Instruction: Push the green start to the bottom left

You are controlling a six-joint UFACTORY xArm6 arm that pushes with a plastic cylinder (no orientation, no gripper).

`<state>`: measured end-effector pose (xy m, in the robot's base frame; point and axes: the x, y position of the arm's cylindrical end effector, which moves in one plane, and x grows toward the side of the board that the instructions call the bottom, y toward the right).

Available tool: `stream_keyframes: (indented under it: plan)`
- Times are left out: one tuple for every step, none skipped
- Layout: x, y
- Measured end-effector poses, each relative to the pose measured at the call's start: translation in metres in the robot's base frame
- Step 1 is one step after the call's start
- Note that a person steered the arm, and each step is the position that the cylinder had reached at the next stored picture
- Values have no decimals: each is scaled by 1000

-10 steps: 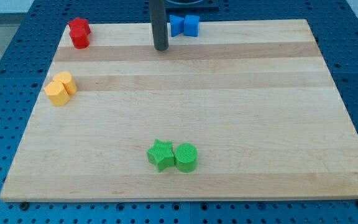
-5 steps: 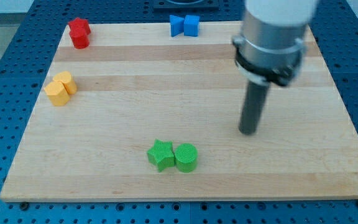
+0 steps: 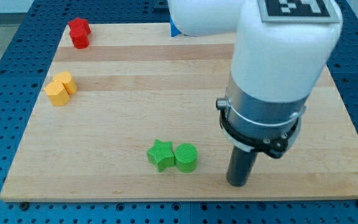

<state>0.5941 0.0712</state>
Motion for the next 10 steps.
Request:
stream_keyframes:
  plan:
    - [-19, -43]
    - [-24, -88]
    - [-24, -117]
    - [-24, -123]
    - [-25, -88]
    - [-42, -78]
    - [-43, -129]
    - [-43, -197]
    - [-43, -228]
    - [-40, -191]
